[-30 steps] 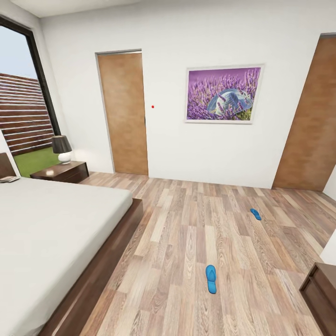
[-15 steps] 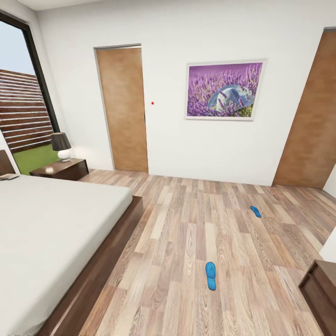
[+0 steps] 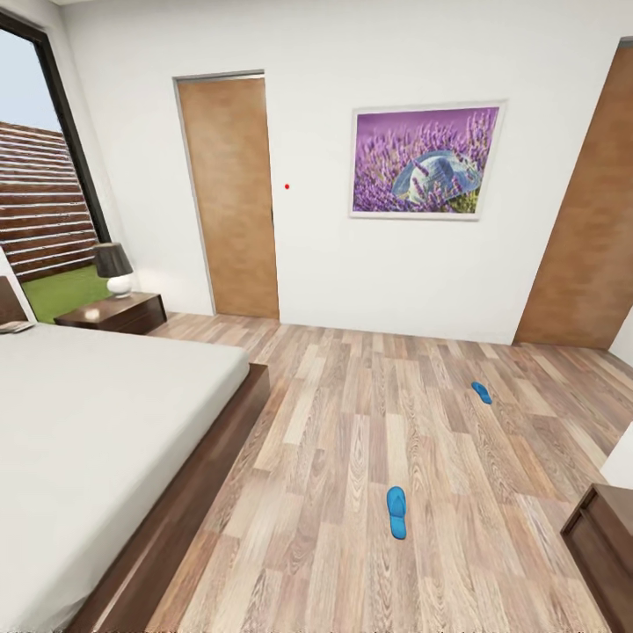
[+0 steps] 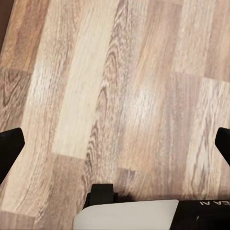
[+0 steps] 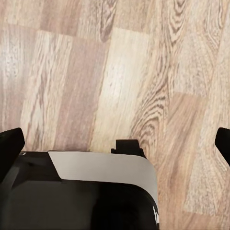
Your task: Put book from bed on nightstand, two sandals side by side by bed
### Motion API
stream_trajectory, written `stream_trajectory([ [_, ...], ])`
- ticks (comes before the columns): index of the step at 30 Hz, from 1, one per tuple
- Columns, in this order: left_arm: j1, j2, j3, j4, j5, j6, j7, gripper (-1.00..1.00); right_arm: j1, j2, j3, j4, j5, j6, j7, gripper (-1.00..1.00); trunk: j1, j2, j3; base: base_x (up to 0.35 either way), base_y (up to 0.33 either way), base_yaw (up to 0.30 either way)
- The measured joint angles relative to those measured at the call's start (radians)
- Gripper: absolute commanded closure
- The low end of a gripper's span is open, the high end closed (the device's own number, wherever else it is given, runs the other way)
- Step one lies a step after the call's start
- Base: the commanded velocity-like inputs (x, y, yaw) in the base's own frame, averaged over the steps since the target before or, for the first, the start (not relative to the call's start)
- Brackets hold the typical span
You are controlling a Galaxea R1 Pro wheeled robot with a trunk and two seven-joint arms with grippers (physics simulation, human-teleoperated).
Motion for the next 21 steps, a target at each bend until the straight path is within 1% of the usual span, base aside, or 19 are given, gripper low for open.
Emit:
stream_trajectory([
  [14,0.0,0.0,0.0,0.0,0.0,0.0,0.0,-1.0,0.0,0.0,0.0,0.0,0.0,0.0,0.0,-1.0,0.0,0.0,-0.021,0.0,0.0,0.0],
  [21,0.0,0.0,0.0,0.0,0.0,0.0,-0.001,-1.0,0.0,0.0,0.0,0.0,0.0,0.0,0.0,-1.0,0.0,0.0,-0.023,0.0,0.0,0.0],
])
